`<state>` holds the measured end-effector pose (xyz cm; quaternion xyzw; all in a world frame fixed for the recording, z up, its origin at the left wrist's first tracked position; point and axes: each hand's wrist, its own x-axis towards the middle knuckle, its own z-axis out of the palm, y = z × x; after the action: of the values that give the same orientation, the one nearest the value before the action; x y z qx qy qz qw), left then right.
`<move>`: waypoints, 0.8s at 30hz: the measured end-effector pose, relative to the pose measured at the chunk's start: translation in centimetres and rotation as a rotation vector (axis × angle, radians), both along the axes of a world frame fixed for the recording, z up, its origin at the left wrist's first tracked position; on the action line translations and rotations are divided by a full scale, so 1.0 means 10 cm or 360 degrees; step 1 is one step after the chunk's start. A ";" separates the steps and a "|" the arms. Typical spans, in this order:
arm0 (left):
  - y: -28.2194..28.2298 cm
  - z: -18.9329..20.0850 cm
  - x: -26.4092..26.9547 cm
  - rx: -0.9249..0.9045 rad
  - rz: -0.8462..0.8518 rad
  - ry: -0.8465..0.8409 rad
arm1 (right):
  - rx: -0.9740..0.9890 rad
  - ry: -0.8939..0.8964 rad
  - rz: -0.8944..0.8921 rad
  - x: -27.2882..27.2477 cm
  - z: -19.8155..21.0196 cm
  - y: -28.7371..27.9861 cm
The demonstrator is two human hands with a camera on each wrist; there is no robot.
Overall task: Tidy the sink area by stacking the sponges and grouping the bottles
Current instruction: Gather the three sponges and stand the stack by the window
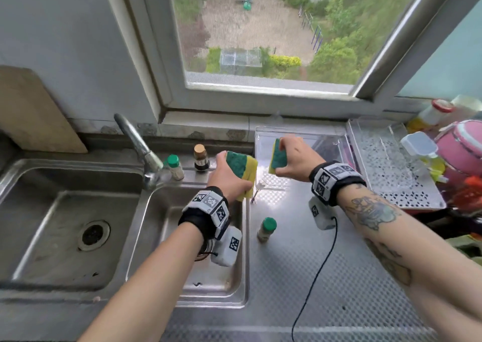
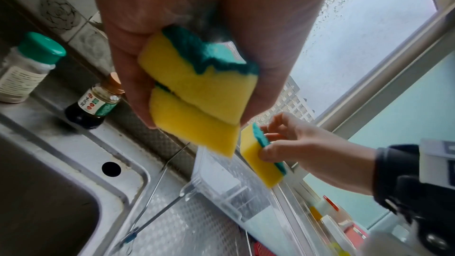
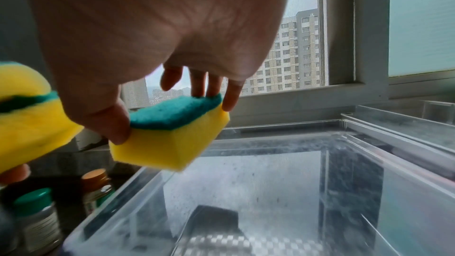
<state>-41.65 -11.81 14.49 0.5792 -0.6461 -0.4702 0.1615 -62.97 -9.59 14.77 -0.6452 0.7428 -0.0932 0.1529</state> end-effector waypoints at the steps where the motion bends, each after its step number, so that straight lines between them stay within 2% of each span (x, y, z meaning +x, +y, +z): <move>1: -0.06 0.00 -0.07 -0.0003 0.0023 -0.0007 | 0.0030 -0.0011 0.0012 -0.09 -0.02 -0.12; 7: -0.36 -0.05 -0.36 0.0011 0.0155 -0.0152 | 0.0062 -0.0045 0.0152 -0.33 -0.23 -0.66; 14: -0.60 -0.13 -0.59 0.0047 0.0209 -0.0252 | 0.0055 -0.0097 0.0276 -0.36 -0.41 -1.00; 24: -0.87 -0.04 -0.84 0.0021 0.0420 -0.0117 | -0.0063 -0.0427 0.0303 -0.36 -0.52 -0.97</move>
<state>-50.09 -20.53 14.08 0.6770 -0.5666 -0.4276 0.1942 -66.61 -19.24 9.61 -0.6972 0.6493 -0.1782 0.2461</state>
